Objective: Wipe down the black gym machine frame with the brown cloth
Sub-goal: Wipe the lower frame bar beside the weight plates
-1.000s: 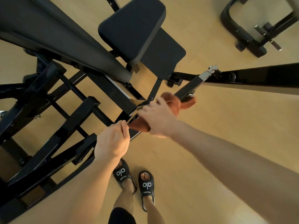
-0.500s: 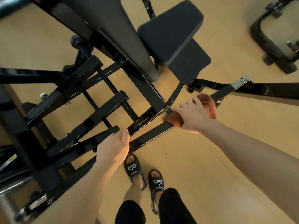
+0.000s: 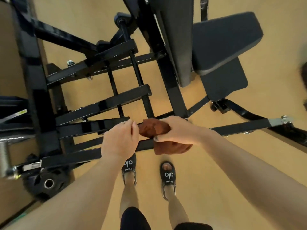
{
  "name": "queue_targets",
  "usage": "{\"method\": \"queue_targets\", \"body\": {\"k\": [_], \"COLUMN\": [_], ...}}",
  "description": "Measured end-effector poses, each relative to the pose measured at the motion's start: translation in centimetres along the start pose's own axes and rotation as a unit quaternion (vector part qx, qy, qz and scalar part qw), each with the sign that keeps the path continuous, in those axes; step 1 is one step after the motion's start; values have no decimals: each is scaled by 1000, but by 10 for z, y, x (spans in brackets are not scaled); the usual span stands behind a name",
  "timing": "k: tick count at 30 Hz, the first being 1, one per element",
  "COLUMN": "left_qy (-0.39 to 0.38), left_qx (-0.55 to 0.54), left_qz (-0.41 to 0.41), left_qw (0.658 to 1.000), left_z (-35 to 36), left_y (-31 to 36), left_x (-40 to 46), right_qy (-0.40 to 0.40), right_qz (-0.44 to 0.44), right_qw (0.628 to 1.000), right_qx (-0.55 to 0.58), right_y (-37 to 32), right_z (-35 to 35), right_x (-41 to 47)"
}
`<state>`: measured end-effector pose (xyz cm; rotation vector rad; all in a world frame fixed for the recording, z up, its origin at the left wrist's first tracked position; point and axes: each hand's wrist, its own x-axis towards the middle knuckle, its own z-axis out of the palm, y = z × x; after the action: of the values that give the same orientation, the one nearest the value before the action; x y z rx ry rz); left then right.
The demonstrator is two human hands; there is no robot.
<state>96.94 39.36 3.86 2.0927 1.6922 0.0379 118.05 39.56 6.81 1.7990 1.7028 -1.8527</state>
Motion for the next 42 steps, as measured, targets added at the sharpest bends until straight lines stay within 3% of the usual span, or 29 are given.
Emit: {"method": "queue_targets", "body": {"k": [3,5,7,8,10,12,17,23,28,34,39,42], "left_qy": [16,22,24,26,35,41,56,52,56,59,60,61], "left_qx": [-10,-13,-16,-19,-23,-27,-15,-14,-12,-28,-19,-26], "left_qz": [-10,-8,-6,-8,-3,0,4,-6,-4,-1,-1,-1], "left_qw": [1000,1000,1000,999,999,999,998,999,998,998,998,998], "left_z": [1,3,3,3,3,5,9,9,11,8,6,6], "left_y": [0,-1,-1,-2,-2,-3,-5,-4,-5,-6,-3,-3], "left_x": [0,0,0,0,-1,0,2,4,4,2,1,2], "right_qy": [111,229,330,343,296,225,194,170,209,257,164,114], "right_qz": [27,15,-7,-23,-61,-74,-78,-108,-123,-103,-150,-182], "right_qw": [993,973,929,901,854,842,871,858,816,831,826,803], "right_qx": [10,-25,-170,-265,-423,-485,-445,-472,-526,-482,-518,-556], "right_y": [5,6,8,10,23,44,76,92,71,55,90,89], "right_z": [-17,-27,-42,-49,-56,-57,-46,-43,-73,-78,-28,-42], "right_x": [14,32,51,61,77,89,86,69,123,150,78,86]}}
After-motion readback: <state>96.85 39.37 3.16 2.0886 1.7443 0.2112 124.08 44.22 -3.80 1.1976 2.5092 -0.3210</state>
